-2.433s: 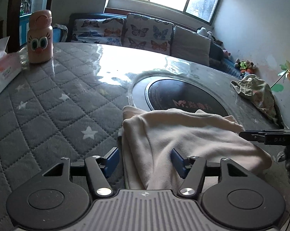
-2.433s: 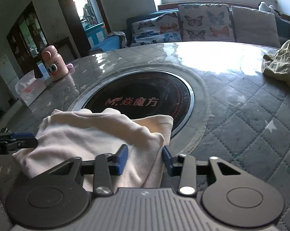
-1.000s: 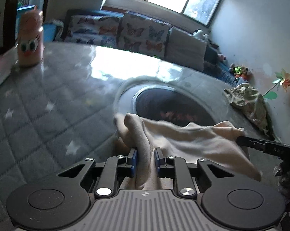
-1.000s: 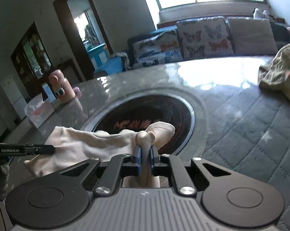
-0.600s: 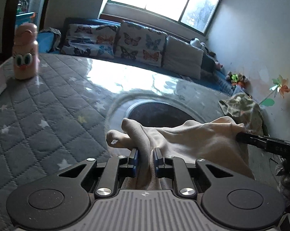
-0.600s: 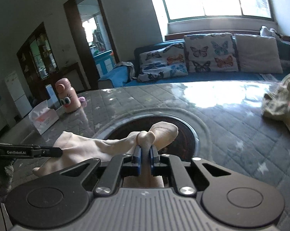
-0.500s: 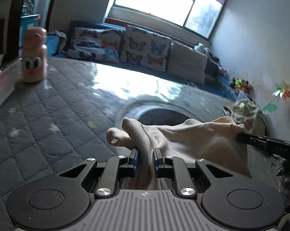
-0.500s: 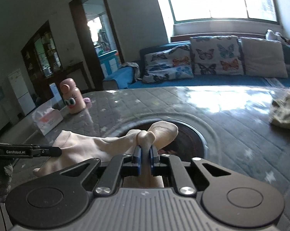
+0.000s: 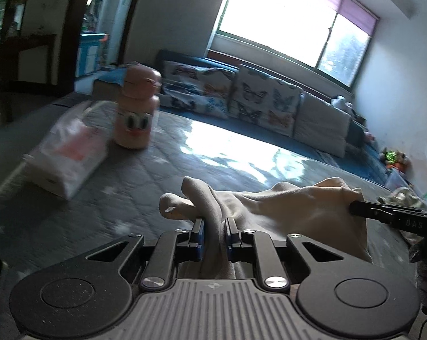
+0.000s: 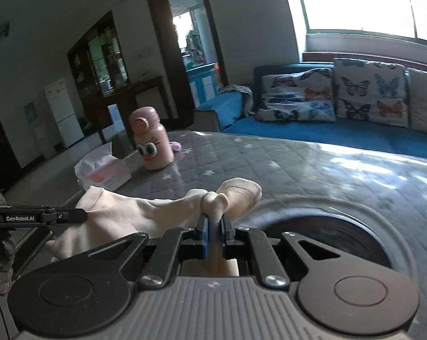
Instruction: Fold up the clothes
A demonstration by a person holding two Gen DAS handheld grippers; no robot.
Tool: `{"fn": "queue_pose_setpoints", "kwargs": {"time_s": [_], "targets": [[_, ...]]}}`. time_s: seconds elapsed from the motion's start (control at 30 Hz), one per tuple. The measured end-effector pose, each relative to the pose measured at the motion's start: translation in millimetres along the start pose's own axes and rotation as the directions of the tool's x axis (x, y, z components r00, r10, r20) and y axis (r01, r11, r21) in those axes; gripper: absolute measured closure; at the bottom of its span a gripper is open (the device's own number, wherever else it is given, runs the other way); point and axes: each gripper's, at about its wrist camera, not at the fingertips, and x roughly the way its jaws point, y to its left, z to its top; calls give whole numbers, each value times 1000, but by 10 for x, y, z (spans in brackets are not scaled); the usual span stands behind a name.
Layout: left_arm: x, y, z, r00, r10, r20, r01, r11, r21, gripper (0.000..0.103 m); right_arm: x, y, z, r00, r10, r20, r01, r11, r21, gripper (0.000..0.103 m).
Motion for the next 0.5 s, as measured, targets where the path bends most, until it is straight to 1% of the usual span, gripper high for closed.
{"fn": "queue_pose_setpoints", "kwargs": {"time_s": [0.1,0.2,0.33,0.5], "targets": [[-8,183,84,999,32,17,-32,999,-20,100,207,105,77,1000,21,-7,-21,1000,-7,96],[50,304,115,998,61,21,-60,997,-40,100,449,194,128,999,28,-29,-29,999,-23,96],[200,381,80,997,78,-5,-78,995,-54,100,748,186,88,996,-56,-71,53,998,-43,95],[353,424,1,995,88,-47,-91,994,-54,94,800,46,23,993,-69,-96,65,997,-41,95]]}}
